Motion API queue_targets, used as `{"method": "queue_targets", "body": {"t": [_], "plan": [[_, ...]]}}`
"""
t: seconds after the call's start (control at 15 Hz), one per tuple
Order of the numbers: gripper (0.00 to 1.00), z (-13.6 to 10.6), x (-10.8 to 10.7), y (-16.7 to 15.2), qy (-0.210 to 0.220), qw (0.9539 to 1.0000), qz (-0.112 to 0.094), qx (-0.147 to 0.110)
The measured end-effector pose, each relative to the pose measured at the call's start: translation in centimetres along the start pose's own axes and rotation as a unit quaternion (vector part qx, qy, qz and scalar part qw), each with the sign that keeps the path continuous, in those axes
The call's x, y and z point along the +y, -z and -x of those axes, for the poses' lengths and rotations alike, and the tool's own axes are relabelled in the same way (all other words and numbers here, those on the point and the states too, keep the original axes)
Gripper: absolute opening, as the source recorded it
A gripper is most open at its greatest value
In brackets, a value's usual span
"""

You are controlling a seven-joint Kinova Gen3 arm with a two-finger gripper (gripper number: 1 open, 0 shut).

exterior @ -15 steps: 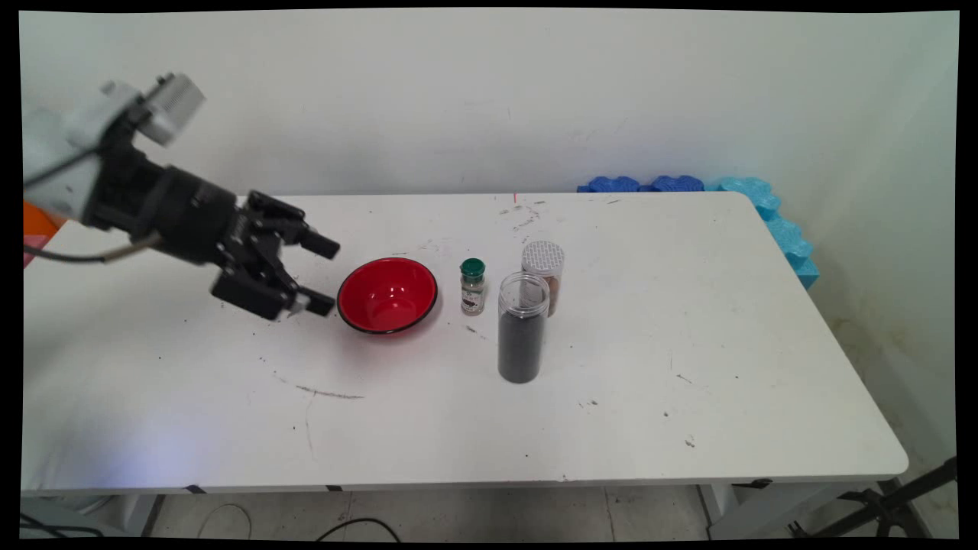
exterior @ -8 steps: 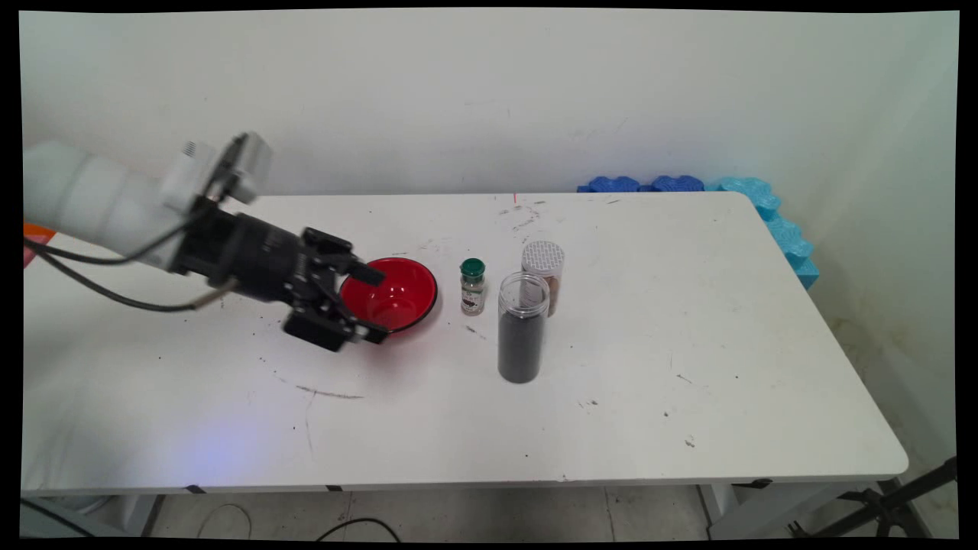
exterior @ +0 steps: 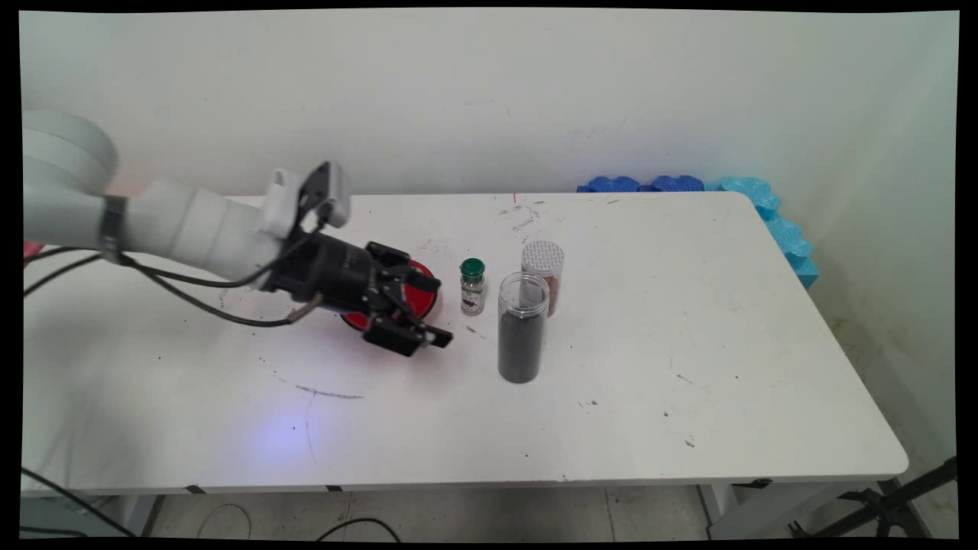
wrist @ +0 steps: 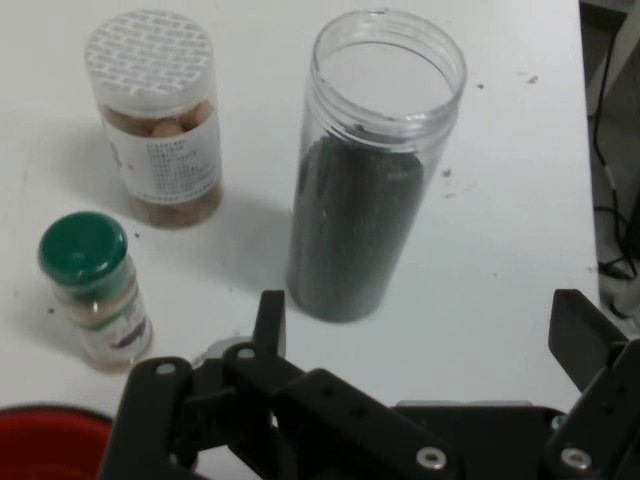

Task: Pick up the black seasoning powder from the table

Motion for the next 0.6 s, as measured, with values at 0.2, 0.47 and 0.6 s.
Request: {"method": "queue_targets", "body": {"t": [0.2,0.47,0.6], "plan": [[1.0,-0.3,-0.4,-2.3,0.001,1.0,0.002,0.005],[1.0,-0.8,-0.7,-4.9,-0.005,0.9999,0.008,0.009],[1.0,-1.0,-0.9,-6.0,-0.009,0.9998,0.01,0.011]]}}
